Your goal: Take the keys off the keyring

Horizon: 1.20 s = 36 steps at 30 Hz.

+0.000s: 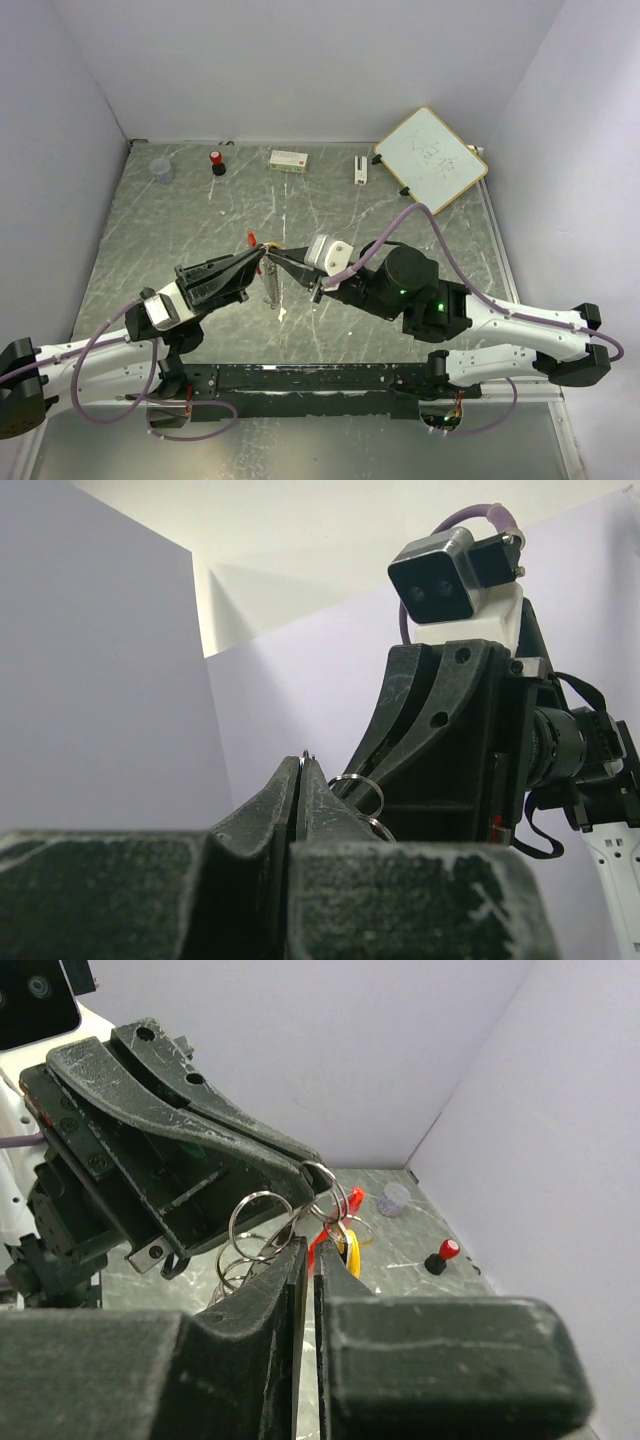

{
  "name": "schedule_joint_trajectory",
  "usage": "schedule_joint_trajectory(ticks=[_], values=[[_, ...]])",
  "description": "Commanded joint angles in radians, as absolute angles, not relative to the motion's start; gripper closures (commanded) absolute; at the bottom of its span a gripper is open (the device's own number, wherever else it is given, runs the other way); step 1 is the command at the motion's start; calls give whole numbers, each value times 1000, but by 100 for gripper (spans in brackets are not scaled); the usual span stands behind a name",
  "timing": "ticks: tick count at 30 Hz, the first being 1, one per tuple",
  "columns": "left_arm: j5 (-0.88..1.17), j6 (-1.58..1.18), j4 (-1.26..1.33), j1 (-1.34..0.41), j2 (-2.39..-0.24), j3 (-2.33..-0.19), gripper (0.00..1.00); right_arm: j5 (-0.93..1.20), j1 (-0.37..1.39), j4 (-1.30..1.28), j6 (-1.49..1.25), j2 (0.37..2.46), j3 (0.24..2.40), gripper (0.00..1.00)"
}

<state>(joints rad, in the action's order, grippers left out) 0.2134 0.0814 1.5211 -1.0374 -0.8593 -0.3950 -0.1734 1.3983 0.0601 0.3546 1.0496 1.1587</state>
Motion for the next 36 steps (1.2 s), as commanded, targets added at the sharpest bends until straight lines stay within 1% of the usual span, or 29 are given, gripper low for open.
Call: schedule_joint_trajectory(ticks=[1,9,16,23,36], values=[[209,104,1527,-1034,-826,-393,93,-158,1405,-8,341,1021,1221,91],[225,104,1490,-1034,-791,-402,93,-167,1405,-19,311,950,1197,84],[268,75,1488,-1034,-777,-407,93,-203,1404,42,322,946,1152,80],[304,39,1492,-1034,-765,-411,93,-158,1405,97,307,952,1109,76],[307,0,1573,-1034,-821,-411,93,-102,1405,144,286,964,1087,75]])
